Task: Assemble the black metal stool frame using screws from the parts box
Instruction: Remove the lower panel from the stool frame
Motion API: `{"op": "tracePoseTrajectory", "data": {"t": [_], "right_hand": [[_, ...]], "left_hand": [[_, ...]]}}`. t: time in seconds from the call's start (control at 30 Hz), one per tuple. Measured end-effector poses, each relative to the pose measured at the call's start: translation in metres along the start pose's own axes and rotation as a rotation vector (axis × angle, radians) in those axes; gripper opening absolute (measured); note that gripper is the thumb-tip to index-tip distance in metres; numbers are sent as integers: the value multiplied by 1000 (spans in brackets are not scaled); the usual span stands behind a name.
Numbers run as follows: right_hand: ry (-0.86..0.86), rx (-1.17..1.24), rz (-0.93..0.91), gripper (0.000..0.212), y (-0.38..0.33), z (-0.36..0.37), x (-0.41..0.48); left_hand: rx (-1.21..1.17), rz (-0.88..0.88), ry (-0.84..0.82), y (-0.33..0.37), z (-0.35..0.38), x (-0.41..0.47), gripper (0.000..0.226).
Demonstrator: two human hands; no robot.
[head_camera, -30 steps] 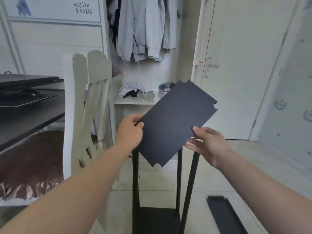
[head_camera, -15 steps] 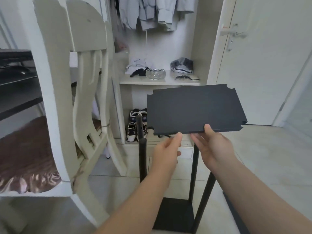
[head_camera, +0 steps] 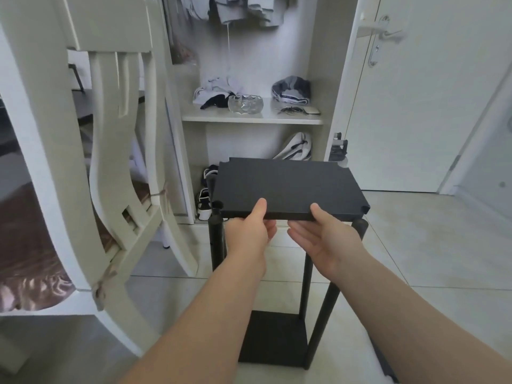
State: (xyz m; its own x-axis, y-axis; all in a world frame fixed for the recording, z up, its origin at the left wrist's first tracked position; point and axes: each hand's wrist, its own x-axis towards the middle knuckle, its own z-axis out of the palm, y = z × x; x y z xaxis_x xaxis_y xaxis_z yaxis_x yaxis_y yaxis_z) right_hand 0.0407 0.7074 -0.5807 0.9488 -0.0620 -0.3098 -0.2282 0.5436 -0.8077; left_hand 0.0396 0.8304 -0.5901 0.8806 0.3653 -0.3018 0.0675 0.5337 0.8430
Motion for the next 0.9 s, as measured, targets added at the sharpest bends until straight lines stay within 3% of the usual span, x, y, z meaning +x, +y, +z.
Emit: {"op": "tracePoseTrajectory", "data": {"t": [0.67,0.9], "right_hand": [[3,-45,-49,16,5,-5,-7],[-8,-55,-49,17,7,-3,-11]], "left_hand": [[-39,-95,48,-2,-10,-6,34],[-40,-105,91,-1,-13,-11,23]]}}
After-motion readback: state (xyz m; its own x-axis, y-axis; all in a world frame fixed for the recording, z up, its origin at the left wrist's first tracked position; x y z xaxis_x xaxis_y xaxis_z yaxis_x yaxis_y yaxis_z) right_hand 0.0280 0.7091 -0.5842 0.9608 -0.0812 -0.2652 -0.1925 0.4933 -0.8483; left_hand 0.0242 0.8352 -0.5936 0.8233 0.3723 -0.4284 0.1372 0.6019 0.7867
